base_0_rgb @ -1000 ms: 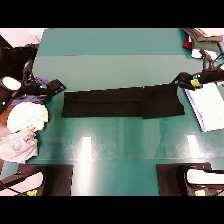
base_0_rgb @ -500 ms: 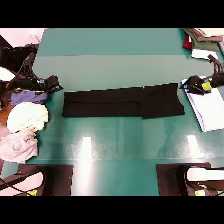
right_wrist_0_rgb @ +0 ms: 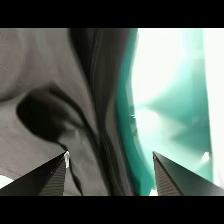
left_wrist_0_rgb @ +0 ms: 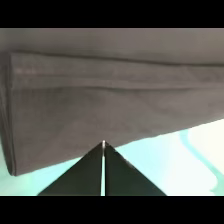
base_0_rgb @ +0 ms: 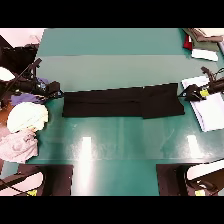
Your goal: Fold the shirts.
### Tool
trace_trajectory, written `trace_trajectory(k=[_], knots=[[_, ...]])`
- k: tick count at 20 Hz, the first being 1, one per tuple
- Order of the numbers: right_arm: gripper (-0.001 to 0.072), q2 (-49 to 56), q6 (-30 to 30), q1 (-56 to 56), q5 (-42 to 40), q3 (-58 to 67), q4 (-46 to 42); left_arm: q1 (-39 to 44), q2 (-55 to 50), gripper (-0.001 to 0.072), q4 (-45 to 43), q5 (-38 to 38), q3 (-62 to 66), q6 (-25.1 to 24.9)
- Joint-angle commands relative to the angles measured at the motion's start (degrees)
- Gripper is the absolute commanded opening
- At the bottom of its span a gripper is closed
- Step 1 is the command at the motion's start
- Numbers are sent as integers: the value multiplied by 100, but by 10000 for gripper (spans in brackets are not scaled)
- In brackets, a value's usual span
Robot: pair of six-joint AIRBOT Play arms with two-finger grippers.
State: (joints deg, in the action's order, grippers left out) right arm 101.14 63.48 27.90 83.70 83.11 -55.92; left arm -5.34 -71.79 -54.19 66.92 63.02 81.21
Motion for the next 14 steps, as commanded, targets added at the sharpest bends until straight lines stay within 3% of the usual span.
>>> trace_trajectory(k=[1, 10, 12, 13, 14], knots=[[591, 546, -341, -24, 240, 260, 385, 2, -7, 25, 109, 118, -72, 7], [544, 883, -765, -229, 763, 238, 730, 2, -4, 24, 149, 59, -83, 138], [307, 883, -817, -260, 667, 240, 741, 2, -7, 24, 155, 59, -83, 138], [272, 883, -857, -273, 629, 240, 758, 2, -7, 25, 155, 61, -83, 138], [130, 883, -935, -299, 629, 243, 837, 2, -4, 25, 155, 68, -83, 138]])
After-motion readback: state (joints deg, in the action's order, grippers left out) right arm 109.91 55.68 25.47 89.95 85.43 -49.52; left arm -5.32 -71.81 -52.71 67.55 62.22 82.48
